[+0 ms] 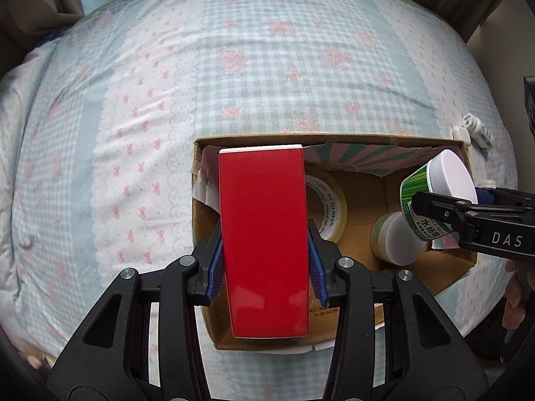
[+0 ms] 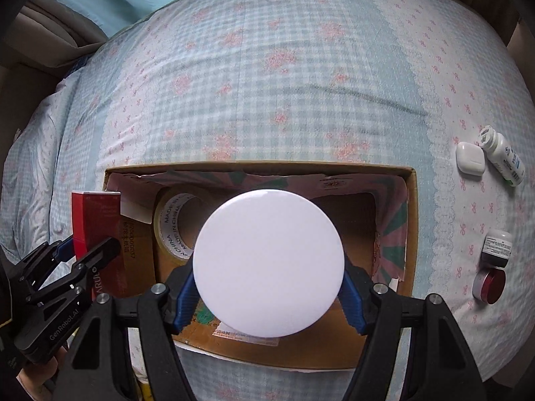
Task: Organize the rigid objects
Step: 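Carry the red box and green jar into the cardboard box with both grippers, then open both grippers to drop the red box and green jar, lift away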
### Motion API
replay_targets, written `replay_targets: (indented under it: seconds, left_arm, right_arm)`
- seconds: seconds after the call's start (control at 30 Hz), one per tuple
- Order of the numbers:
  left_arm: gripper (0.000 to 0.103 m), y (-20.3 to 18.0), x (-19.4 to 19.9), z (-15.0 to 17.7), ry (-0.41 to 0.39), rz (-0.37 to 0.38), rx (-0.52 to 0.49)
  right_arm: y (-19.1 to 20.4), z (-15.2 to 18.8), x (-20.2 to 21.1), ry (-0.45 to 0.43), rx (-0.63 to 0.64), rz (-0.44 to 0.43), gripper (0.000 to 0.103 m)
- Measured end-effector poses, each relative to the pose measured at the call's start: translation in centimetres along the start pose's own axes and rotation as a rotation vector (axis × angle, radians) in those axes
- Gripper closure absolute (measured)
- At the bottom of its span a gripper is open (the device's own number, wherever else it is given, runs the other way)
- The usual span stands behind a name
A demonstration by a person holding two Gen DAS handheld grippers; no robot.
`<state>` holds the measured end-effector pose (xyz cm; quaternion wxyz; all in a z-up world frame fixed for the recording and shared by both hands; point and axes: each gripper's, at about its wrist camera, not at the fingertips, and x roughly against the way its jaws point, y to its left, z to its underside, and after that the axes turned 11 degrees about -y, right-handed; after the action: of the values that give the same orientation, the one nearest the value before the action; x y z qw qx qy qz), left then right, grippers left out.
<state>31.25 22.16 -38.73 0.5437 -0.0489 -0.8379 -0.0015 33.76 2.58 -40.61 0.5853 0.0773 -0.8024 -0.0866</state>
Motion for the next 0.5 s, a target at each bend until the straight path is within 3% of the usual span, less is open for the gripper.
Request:
replay_targets:
  seconds: [0.27,0.4,0.43,0.47,0.5]
  left_arm:
    - [0.065,-0.5,-3.5,1.0,0.095,-0.018,-0.029]
    - [0.062,-0.5,-3.2,1.2,0.107,0.061,-0.018]
    - [0.047,-0.7,-3.0,1.3,0.105,0.052,-0.033]
    - [0.031,-0.9,-2.5,1.4,0.094,0.039,-0.054]
    - [0.001,-1.0,-2.0,1.4,0.081,0.028,-0.074]
  right_arm:
    - [-0.4,0.0,-4.9,0.092,-0.059,-0.05,0.037]
    - [-0.2,-0.6,-5.7,0.093,-0.075,-0.085,0.036]
    - [-0.2,-0.7,-6.0,0.102,-0.081,-0.09,0.036]
    - [-0.1,-0.7,-6.1,0.107,-0.086,-0.09,0.028]
    - [-0.2,-0.8,-6.0,0.107,-0.095,-0.089,0.007]
